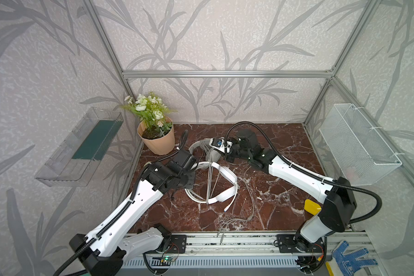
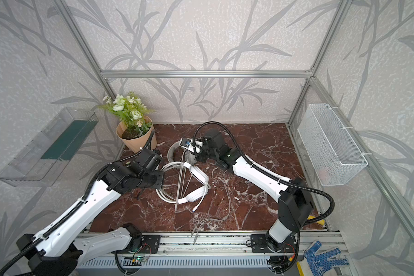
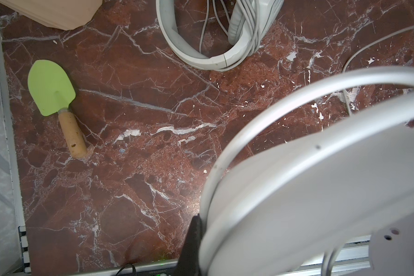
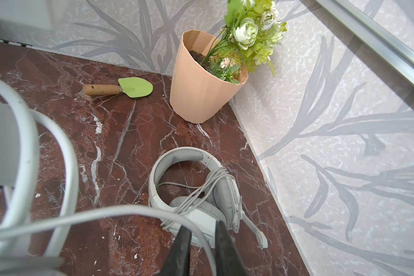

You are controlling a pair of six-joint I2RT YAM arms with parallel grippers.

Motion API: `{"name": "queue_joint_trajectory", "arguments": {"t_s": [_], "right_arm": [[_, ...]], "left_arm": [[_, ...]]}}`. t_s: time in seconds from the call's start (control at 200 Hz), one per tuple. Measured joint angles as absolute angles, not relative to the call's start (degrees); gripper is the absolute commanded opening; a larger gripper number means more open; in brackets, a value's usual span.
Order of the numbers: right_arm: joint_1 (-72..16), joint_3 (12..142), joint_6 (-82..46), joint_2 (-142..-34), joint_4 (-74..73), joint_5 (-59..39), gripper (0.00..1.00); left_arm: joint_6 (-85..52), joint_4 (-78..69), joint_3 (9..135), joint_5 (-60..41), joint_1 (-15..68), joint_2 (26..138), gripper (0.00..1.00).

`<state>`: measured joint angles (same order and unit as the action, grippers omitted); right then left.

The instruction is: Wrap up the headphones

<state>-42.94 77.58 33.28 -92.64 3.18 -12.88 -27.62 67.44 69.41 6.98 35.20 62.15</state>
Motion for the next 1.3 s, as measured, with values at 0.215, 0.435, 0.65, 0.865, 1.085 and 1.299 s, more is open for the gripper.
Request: {"name": "queue_joint_trajectory", "arguments": {"t_s": [0.215, 0.435, 0.65, 0.865, 1.085, 1.299], "right_arm": [[-42.76, 76.16, 32.62, -91.92, 2.79, -12.45, 0.42], [-42.30, 73.25, 31.46, -90.00, 1.32, -12.08, 0.46], [-41.50, 70.52, 29.34, -87.99, -1.30, -11.75, 0.59], [-40.42, 66.78, 25.36, -85.03, -6.28, -10.55, 0.66], [-38.74, 63.75, 20.12, -83.13, -11.31, -7.33, 0.69], [-35.35, 59.66, 12.97, -82.87, -16.88, -7.70, 0.77]], "left_arm": [[-27.86, 68.47, 69.41, 9.39, 35.20, 61.08, 0.00], [-28.03, 69.47, 70.30, 11.92, 35.20, 60.90, 0.00], [-27.99, 70.32, 72.84, 12.78, 35.20, 60.86, 0.00], [-28.01, 70.48, 73.17, 12.03, 35.20, 60.95, 0.00], [-28.08, 69.78, 73.17, 9.15, 35.20, 60.69, 0.00], [-28.80, 68.53, 73.30, 6.09, 35.20, 58.19, 0.00]]}}
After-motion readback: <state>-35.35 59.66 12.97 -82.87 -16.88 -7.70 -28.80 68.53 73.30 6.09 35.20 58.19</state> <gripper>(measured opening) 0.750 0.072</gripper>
